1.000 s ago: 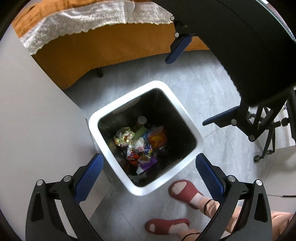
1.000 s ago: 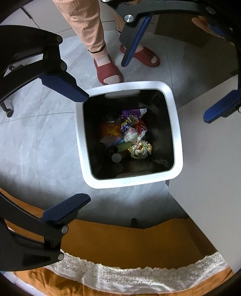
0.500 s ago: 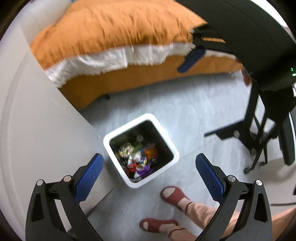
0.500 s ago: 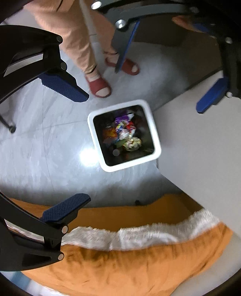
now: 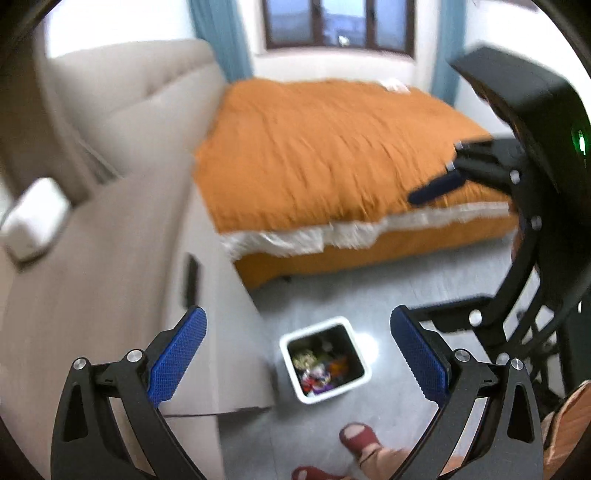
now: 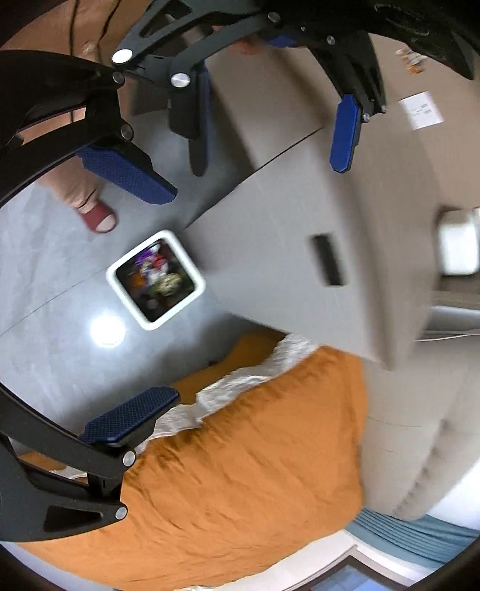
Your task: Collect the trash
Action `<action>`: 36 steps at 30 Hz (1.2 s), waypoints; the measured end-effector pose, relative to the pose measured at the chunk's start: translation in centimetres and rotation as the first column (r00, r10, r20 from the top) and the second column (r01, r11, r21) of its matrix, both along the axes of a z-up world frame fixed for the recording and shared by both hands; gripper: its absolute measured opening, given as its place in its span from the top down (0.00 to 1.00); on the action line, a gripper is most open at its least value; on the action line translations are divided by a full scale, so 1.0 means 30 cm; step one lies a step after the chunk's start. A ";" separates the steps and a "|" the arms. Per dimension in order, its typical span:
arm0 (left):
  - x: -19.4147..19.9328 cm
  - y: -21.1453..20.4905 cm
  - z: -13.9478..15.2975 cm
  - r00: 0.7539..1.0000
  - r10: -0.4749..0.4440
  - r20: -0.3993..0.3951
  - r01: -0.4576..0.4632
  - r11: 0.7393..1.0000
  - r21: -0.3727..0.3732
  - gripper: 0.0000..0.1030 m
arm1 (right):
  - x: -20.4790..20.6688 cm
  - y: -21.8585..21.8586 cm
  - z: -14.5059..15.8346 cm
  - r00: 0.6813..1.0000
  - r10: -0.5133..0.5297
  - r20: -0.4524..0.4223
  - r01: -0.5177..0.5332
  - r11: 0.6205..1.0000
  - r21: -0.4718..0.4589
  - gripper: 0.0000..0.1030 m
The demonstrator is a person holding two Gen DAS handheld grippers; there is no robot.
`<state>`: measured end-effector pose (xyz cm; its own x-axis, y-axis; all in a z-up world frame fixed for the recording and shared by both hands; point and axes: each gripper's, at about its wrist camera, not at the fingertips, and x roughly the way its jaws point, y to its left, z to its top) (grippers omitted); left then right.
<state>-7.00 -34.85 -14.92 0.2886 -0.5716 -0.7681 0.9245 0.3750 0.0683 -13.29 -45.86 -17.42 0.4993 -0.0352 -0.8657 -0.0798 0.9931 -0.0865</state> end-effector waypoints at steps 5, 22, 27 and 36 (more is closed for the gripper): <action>0.068 0.127 0.155 0.993 0.118 0.026 -0.116 0.990 -0.078 0.05 | 0.044 0.110 0.150 0.995 0.015 0.104 -0.020 0.999 0.048 0.05; 0.259 0.733 0.435 0.735 0.672 0.094 -0.631 0.728 -0.269 0.05 | 0.342 0.548 0.407 0.941 -0.084 0.327 0.038 0.989 0.144 0.05; 0.272 0.936 0.489 0.585 0.810 0.043 -0.754 0.562 -0.340 0.05 | 0.430 0.697 0.464 0.924 -0.030 0.381 -0.027 0.989 0.143 0.05; 0.277 1.106 0.538 0.466 0.884 0.036 -0.812 0.444 -0.379 0.05 | 0.492 0.855 0.487 0.928 0.026 0.373 -0.112 0.971 0.210 0.04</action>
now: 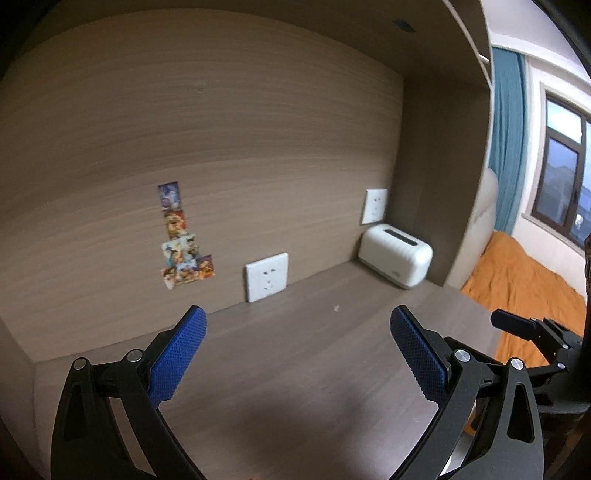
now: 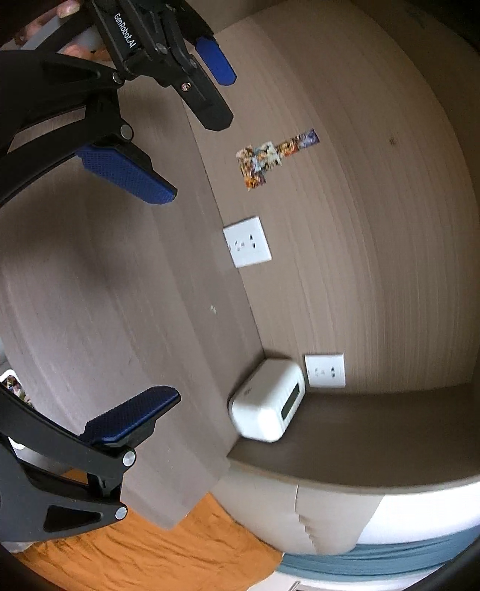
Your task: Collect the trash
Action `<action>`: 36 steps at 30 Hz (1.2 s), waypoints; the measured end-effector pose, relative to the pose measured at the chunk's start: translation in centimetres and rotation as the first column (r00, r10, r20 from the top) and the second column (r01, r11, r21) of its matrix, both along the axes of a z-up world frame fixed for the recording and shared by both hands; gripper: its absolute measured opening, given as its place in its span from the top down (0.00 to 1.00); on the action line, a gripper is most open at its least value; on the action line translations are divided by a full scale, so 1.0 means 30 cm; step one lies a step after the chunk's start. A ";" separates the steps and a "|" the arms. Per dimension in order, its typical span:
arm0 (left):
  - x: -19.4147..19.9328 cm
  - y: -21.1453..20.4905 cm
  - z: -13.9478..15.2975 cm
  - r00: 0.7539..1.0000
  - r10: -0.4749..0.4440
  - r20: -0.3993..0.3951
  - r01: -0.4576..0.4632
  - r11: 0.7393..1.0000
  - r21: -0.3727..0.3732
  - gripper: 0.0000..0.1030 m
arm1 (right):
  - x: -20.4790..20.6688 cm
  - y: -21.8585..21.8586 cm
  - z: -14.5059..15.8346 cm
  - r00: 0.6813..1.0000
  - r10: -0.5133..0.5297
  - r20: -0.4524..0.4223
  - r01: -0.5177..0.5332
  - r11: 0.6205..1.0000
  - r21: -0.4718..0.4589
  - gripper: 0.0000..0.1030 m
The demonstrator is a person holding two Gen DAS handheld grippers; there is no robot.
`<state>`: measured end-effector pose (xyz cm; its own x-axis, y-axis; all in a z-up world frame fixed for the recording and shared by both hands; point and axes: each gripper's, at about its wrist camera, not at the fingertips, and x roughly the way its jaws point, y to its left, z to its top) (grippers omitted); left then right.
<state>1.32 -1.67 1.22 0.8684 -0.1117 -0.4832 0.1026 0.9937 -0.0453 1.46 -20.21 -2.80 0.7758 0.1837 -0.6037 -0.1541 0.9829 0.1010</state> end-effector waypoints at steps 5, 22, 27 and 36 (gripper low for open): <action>0.005 0.007 0.017 1.000 0.002 0.031 -0.003 0.999 0.040 0.05 | 0.015 0.046 0.011 1.000 0.000 0.017 0.001 1.000 -0.021 0.05; 0.047 0.011 0.031 0.999 -0.012 0.034 0.010 0.998 0.067 0.05 | 0.076 0.035 0.000 0.999 -0.036 0.002 0.036 0.999 0.007 0.04; 0.050 0.009 0.030 0.999 -0.012 0.032 0.009 0.997 0.074 0.05 | 0.077 0.038 -0.006 0.999 -0.040 0.000 0.040 0.999 0.007 0.05; 0.049 0.000 0.030 0.999 -0.037 0.020 0.036 0.997 0.065 0.05 | 0.063 0.051 -0.002 0.999 -0.047 0.011 0.047 0.999 -0.010 0.04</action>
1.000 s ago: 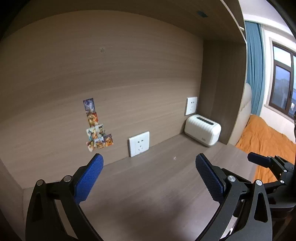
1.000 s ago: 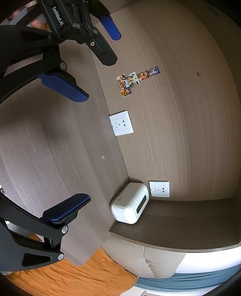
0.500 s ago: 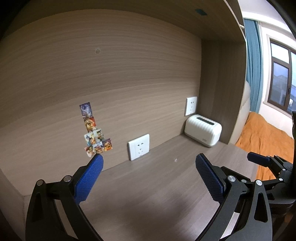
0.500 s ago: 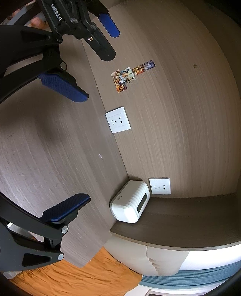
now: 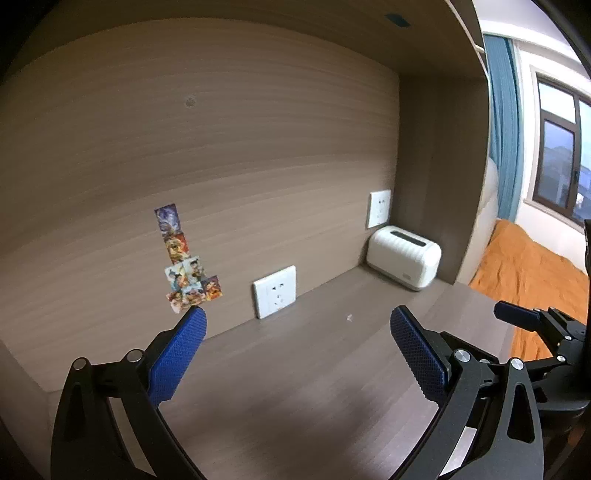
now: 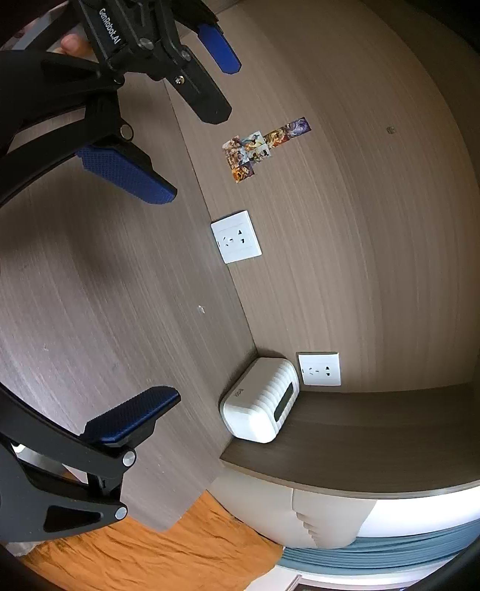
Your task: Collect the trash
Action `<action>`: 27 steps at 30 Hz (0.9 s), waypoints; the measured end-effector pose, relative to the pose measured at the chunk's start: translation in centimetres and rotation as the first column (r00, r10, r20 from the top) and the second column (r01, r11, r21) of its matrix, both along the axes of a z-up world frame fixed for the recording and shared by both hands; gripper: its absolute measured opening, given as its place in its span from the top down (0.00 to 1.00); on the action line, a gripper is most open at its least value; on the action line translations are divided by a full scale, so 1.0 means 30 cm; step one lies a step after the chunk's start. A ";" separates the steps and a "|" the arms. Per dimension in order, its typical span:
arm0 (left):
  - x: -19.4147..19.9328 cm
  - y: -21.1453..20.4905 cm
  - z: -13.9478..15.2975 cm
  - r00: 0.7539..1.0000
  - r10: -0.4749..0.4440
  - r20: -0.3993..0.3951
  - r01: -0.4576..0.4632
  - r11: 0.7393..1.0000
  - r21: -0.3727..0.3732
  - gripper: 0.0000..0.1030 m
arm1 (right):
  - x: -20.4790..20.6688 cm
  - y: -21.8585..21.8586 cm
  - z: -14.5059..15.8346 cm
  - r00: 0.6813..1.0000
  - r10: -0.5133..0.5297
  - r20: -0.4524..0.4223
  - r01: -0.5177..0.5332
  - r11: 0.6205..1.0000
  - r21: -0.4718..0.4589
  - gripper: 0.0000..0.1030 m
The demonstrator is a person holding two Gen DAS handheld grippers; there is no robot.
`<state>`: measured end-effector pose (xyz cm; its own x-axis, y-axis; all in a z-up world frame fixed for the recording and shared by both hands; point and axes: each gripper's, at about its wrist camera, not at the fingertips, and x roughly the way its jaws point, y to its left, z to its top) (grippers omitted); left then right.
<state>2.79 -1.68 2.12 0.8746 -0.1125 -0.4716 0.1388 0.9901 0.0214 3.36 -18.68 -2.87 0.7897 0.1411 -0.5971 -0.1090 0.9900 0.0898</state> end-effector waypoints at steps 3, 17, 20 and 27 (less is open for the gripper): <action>0.003 -0.003 -0.003 1.000 -0.009 -0.004 0.009 1.000 -0.001 0.05 | -0.003 0.001 0.000 1.000 -0.004 -0.001 0.004 1.000 0.002 0.04; -0.002 -0.004 -0.014 1.000 -0.011 0.000 0.011 1.000 0.005 0.05 | -0.017 0.000 -0.010 1.000 -0.022 -0.018 0.022 1.000 -0.001 0.04; -0.002 -0.005 -0.016 1.000 -0.020 0.000 0.020 1.000 0.004 0.05 | -0.020 0.001 -0.013 0.999 -0.025 -0.021 0.025 1.000 -0.003 0.05; -0.011 -0.018 -0.014 0.999 -0.020 0.042 0.018 0.999 0.032 0.05 | -0.028 0.005 -0.015 0.999 -0.029 -0.020 0.028 1.000 -0.011 0.05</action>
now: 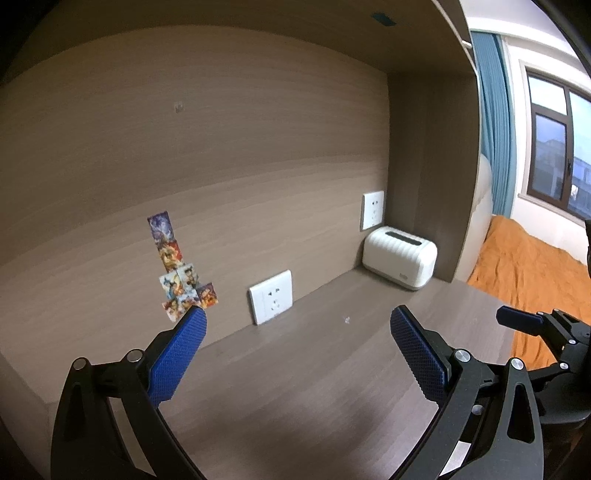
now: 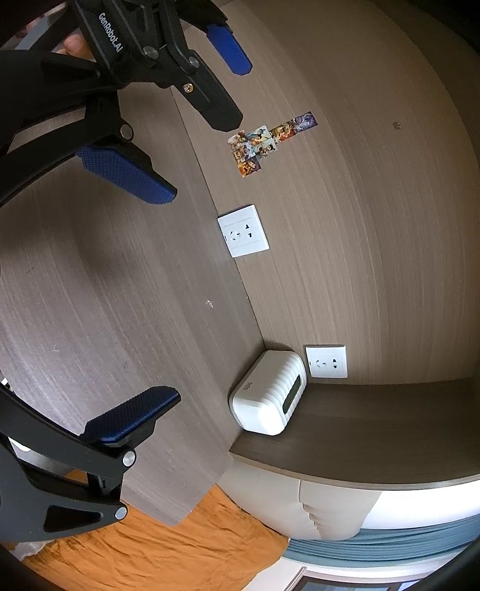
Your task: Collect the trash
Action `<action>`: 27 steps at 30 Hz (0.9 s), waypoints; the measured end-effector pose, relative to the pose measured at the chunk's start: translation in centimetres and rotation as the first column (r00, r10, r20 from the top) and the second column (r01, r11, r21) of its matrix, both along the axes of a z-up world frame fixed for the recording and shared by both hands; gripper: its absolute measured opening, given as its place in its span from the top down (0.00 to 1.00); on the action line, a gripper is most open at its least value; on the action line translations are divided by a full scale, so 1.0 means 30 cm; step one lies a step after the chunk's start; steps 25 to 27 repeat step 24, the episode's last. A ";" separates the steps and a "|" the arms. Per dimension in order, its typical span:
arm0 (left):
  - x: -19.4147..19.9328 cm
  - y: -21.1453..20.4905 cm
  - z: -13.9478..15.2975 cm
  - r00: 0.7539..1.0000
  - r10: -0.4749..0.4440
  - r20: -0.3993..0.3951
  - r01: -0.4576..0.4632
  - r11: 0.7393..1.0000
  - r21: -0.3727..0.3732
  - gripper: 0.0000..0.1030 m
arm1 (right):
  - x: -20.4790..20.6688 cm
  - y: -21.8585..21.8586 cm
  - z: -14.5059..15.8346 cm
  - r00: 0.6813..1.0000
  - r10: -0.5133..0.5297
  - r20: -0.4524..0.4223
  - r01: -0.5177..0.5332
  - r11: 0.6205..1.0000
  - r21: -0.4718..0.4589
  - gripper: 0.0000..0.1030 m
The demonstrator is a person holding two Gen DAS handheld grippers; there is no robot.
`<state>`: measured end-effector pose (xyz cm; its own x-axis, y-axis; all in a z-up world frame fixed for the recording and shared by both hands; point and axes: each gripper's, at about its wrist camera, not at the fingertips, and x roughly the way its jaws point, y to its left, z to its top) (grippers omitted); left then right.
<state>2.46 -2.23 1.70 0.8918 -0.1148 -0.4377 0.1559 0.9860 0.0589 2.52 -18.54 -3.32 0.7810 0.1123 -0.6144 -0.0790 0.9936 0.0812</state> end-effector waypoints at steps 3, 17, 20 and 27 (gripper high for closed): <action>0.003 -0.004 0.001 1.000 0.000 0.009 0.000 1.000 0.015 0.05 | -0.002 -0.002 -0.002 1.000 -0.003 -0.002 0.003 1.000 0.000 0.04; 0.021 0.003 -0.005 1.000 -0.006 -0.025 0.006 1.000 -0.011 0.05 | -0.009 0.002 -0.009 1.000 -0.007 -0.009 0.007 1.000 -0.006 0.05; 0.035 0.007 -0.011 0.999 -0.006 -0.047 0.005 1.000 -0.018 0.05 | -0.006 0.002 -0.015 1.000 -0.008 -0.015 0.008 1.000 -0.004 0.04; 0.043 0.010 -0.019 0.999 -0.002 -0.052 0.001 1.000 -0.020 0.05 | -0.011 0.003 -0.019 1.000 -0.006 -0.018 0.006 1.000 -0.009 0.05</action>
